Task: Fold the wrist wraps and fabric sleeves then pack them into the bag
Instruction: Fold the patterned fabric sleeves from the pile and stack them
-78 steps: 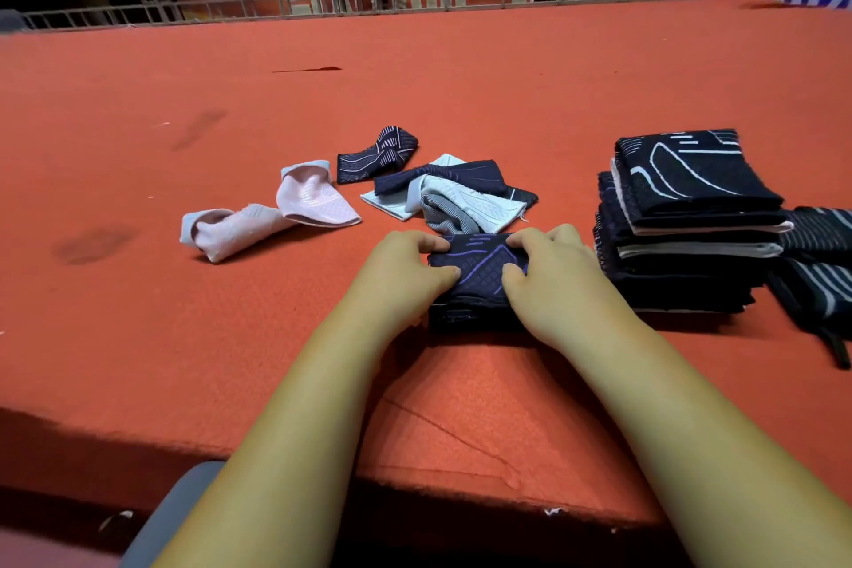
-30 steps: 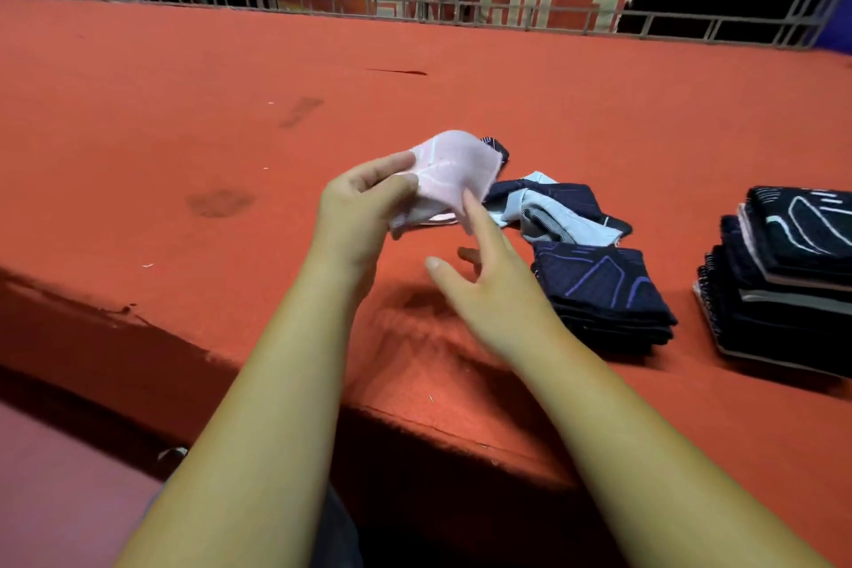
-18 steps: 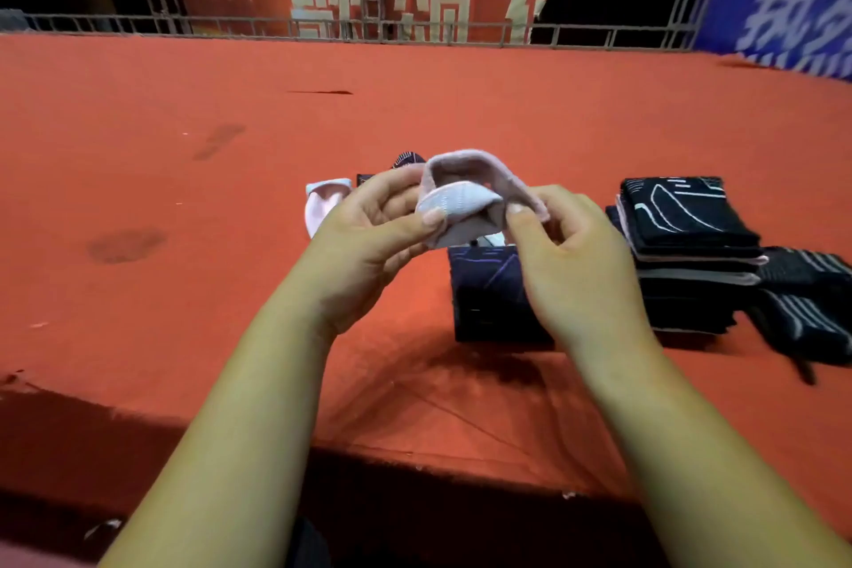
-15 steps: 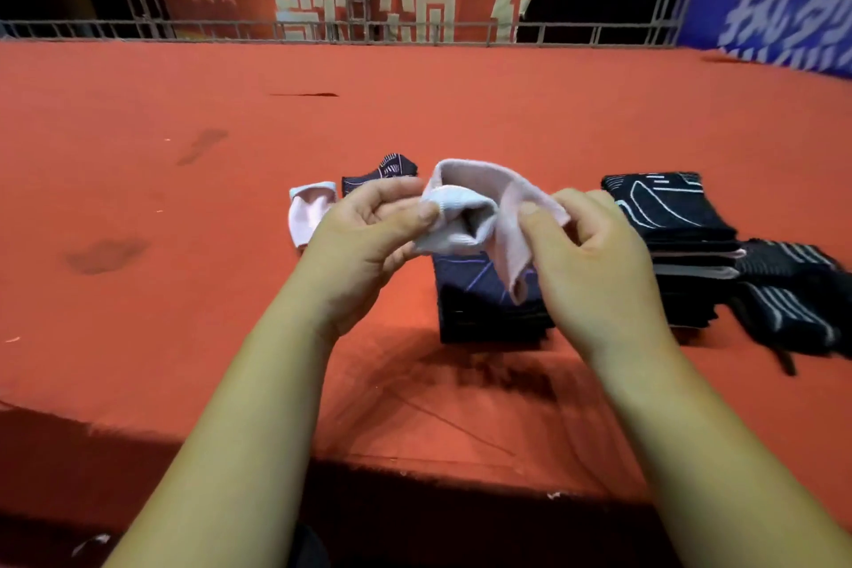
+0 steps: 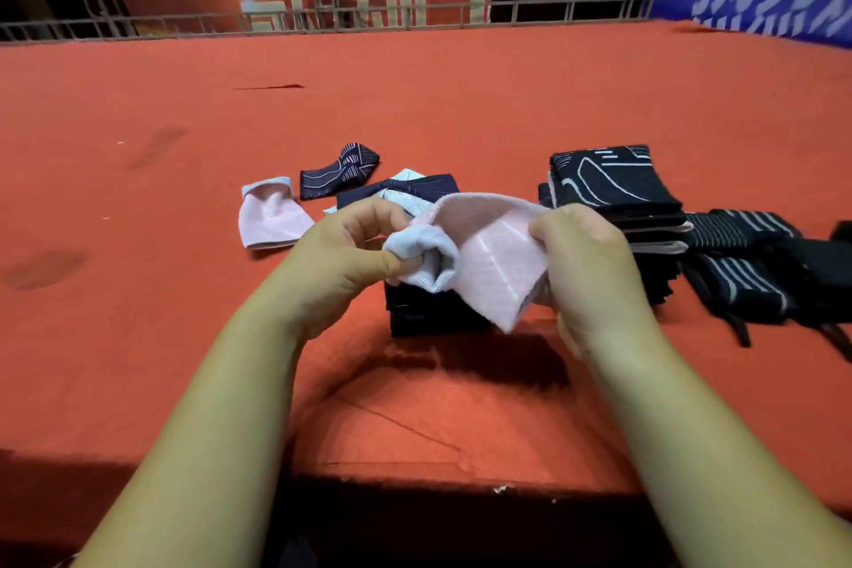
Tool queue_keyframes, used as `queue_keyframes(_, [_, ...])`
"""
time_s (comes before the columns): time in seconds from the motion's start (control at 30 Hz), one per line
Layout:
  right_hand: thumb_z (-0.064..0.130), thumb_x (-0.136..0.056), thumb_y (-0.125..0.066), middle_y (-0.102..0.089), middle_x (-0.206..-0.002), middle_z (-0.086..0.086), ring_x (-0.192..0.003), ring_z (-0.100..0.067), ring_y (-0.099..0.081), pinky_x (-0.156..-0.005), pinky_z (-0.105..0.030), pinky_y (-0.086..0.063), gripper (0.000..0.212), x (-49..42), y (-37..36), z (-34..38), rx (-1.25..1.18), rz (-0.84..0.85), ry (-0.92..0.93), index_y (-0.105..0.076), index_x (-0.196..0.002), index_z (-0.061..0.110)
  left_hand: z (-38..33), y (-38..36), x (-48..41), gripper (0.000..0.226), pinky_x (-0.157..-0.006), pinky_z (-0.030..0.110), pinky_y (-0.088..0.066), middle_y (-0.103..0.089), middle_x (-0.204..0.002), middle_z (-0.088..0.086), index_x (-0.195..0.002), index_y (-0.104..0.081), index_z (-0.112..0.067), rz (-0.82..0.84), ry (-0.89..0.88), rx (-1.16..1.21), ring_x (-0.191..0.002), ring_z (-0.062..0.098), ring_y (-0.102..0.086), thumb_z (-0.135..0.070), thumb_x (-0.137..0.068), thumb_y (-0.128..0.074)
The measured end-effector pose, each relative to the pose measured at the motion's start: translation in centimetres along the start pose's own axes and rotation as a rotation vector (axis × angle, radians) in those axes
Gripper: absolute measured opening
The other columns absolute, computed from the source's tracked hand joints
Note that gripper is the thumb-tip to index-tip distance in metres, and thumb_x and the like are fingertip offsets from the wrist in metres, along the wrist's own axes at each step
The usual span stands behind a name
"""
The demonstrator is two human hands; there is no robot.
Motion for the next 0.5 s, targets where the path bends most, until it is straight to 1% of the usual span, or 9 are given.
queue_keyframes(0.03, [0.021, -0.078, -0.057, -0.065, -0.08, 0.003, -0.072, -0.021, -0.059, -0.067, -0.041, -0.051, 0.009, -0.1, 0.0, -0.1, 0.072, 0.048, 0.02, -0.06, -0.086, 0.023, 0.0, -0.2, 0.1, 0.024, -0.072, 0.034, -0.046, -0.067, -0.093, 0.004, -0.092, -0.067, -0.015, -0.001, 0.002, -0.03, -0.081, 0.022, -0.056, 0.001, -0.077, -0.077])
queue_keyframes(0.07, [0.018, -0.08, -0.058, -0.072, -0.087, 0.007, -0.075, -0.017, -0.066, -0.071, -0.037, -0.055, 0.021, -0.1, 0.0, 0.0, 0.154, 0.13, 0.042, -0.064, -0.097, 0.028, 0.0, -0.4, 0.1, 0.023, -0.07, 0.036, -0.044, -0.065, -0.09, 0.004, -0.089, -0.064, -0.014, 0.002, 0.0, -0.054, -0.078, 0.022, -0.054, 0.002, -0.077, -0.075])
queue_keyframes(0.13, [0.013, -0.086, -0.062, -0.076, -0.101, 0.011, -0.084, -0.004, -0.07, -0.076, -0.03, -0.054, 0.044, 0.3, -0.4, 0.2, 0.351, 0.334, 0.105, -0.066, -0.115, 0.045, -0.4, -0.9, 0.4, 0.024, -0.068, 0.037, -0.042, -0.062, -0.085, 0.004, -0.084, -0.059, -0.015, 0.016, -0.009, -0.078, -0.074, 0.021, -0.052, 0.003, -0.078, -0.074])
queue_keyframes(0.2, [0.017, -0.09, -0.068, -0.074, -0.11, 0.019, -0.098, 0.006, -0.067, -0.086, -0.024, -0.054, 0.045, 0.8, -0.6, 0.4, 0.467, 0.451, 0.192, -0.067, -0.121, 0.049, -1.1, -1.5, 0.7, 0.026, -0.067, 0.038, -0.042, -0.062, -0.083, 0.006, -0.08, -0.059, -0.019, 0.046, -0.023, -0.118, -0.073, 0.021, -0.052, 0.004, -0.078, -0.072])
queue_keyframes(0.3, [0.021, -0.093, -0.071, -0.07, -0.122, 0.027, -0.113, 0.009, -0.062, -0.096, -0.017, -0.05, 0.044, 1.4, -0.8, 1.0, 0.461, 0.461, 0.336, -0.068, -0.129, 0.047, -1.8, -2.3, 1.0, 0.028, -0.067, 0.037, -0.042, -0.067, -0.08, -0.002, -0.078, -0.061, -0.021, 0.101, -0.015, -0.198, -0.073, 0.02, -0.051, 0.004, -0.079, -0.073])
queue_keyframes(0.33, [0.017, -0.095, -0.069, -0.071, -0.122, 0.027, -0.115, 0.007, -0.063, -0.095, -0.016, -0.049, 0.042, 1.5, -0.9, 1.1, 0.433, 0.47, 0.378, -0.07, -0.127, 0.044, -1.9, -2.4, 1.1, 0.029, -0.067, 0.037, -0.042, -0.066, -0.079, -0.003, -0.078, -0.061, -0.021, 0.103, -0.011, -0.207, -0.072, 0.021, -0.05, 0.005, -0.08, -0.073])
queue_keyframes(0.4, [0.008, -0.098, -0.062, -0.074, -0.114, 0.025, -0.111, 0.003, -0.066, -0.09, -0.015, -0.048, 0.037, 1.6, -0.9, 1.3, 0.381, 0.486, 0.423, -0.076, -0.116, 0.038, -2.1, -2.6, 1.2, 0.025, -0.064, 0.036, -0.039, -0.065, -0.077, -0.004, -0.078, -0.058, -0.017, 0.067, -0.012, -0.206, -0.07, 0.02, -0.048, 0.004, -0.079, -0.072])
queue_keyframes(0.47, [0.005, -0.099, -0.059, -0.076, -0.104, 0.022, -0.102, 0.002, -0.067, -0.085, -0.016, -0.047, 0.035, 1.2, -0.7, 0.9, 0.411, 0.443, 0.432, -0.077, -0.108, 0.034, -2.1, -2.4, 1.1, 0.019, -0.059, 0.031, -0.037, -0.065, -0.077, -0.006, -0.077, -0.055, -0.014, -0.036, -0.017, -0.201, -0.067, 0.016, -0.047, 0.0, -0.074, -0.068])
queue_keyframes(0.5, [0.006, -0.1, -0.058, -0.076, -0.101, 0.02, -0.099, 0.001, -0.067, -0.083, -0.018, -0.047, 0.033, 0.9, -0.6, 0.6, 0.445, 0.423, 0.431, -0.076, -0.106, 0.033, -2.1, -2.2, 1.0, 0.019, -0.059, 0.03, -0.037, -0.066, -0.077, -0.004, -0.075, -0.054, -0.014, -0.115, -0.015, -0.189, -0.067, 0.017, -0.047, -0.001, -0.072, -0.067])
Point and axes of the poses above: each hand's wrist, its own x-axis away from the middle knuckle, its own y-axis out of the back of the hand, z = x × y, the point moved 3 cm from there along -x, towards the middle knuckle
